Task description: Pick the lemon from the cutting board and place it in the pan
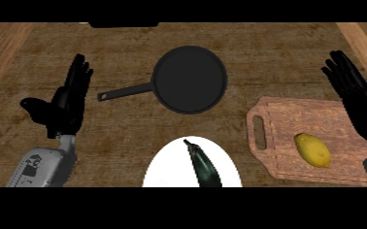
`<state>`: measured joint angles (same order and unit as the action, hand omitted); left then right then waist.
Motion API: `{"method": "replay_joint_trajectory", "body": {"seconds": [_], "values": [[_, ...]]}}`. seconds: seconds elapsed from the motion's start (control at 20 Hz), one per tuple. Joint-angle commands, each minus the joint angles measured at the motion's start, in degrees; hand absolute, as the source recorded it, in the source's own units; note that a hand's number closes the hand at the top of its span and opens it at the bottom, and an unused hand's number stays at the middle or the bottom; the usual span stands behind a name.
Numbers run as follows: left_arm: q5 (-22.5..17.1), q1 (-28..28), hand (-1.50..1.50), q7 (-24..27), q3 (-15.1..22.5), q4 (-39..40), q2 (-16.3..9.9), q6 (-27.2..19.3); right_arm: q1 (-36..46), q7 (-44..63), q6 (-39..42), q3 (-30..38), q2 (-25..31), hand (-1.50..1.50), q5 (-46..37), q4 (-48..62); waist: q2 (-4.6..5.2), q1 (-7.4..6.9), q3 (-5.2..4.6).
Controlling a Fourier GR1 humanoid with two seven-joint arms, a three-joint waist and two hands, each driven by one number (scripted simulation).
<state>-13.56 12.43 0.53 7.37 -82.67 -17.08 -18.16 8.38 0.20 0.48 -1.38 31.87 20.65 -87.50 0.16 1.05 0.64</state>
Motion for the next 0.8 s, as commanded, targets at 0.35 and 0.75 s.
{"method": "replay_joint_trajectory", "body": {"seconds": [0.35, 0.75], "values": [[8.5, -10.9, 0.00, -2.7, 5.2, 1.3, -7.4, 3.0, -6.6, 3.5, -8.2, 8.7, 5.8, -1.50, -6.3, 9.2, 0.06, 0.21, -0.77], [10.6, -13.1, 0.00, -8.3, 7.4, -5.8, -7.4, 1.9, -19.4, 6.1, -0.7, 9.7, 14.9, -1.50, -8.9, 2.3, -0.34, -0.25, -0.66]]}}
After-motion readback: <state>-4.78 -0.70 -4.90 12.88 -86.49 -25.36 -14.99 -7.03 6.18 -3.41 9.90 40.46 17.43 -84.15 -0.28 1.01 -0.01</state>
